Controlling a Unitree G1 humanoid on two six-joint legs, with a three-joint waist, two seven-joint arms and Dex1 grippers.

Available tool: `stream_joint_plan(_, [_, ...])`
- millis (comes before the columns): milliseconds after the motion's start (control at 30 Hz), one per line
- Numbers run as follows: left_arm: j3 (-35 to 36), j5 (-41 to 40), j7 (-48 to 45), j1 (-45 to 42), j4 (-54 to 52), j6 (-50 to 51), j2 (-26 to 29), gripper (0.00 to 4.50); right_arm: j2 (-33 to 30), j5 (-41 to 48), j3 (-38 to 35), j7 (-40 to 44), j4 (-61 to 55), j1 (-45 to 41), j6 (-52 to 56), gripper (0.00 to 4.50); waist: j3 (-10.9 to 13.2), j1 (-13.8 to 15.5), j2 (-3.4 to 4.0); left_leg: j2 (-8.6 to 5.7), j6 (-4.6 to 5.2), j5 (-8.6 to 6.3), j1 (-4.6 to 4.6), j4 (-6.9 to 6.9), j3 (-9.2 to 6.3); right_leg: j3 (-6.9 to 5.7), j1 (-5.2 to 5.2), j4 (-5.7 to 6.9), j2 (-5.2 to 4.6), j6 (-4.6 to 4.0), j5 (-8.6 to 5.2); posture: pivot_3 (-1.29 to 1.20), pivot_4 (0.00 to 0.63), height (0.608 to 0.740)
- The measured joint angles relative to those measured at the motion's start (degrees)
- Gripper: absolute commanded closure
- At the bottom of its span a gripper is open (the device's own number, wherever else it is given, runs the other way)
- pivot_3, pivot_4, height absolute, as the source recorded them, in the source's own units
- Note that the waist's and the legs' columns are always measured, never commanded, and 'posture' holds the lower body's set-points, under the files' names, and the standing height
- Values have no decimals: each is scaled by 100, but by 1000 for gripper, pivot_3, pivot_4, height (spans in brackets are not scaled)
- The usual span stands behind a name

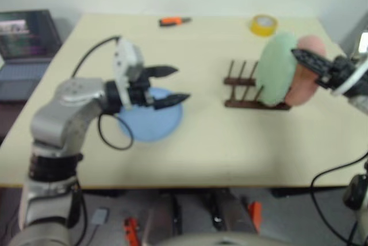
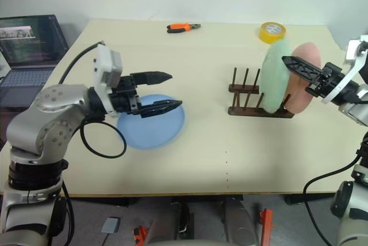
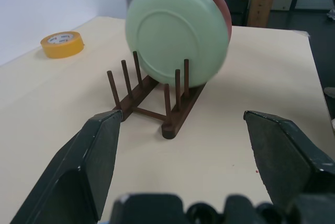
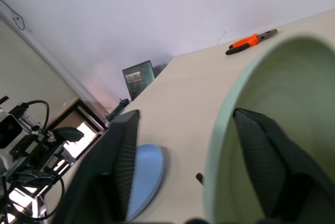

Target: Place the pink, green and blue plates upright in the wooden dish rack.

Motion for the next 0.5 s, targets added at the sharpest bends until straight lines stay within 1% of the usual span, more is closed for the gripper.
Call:
stream_joint_plan(167, [-43,4,0,-2,0,0,-1,379,-7,-183,126,74,35,-78,-110,1470,0,1,0,0,0,0,0,0,0,-1,0,0,0,0,0,0,150,740])
stream_joint_plan(500, [-43,24,0,-4,4,-3,0,379,-354,-445,213,281,33,-189,-302,1470,0,4,0,0,0,0,0,-1,0,-1,0,-1,0,-2,-1,0,150,740])
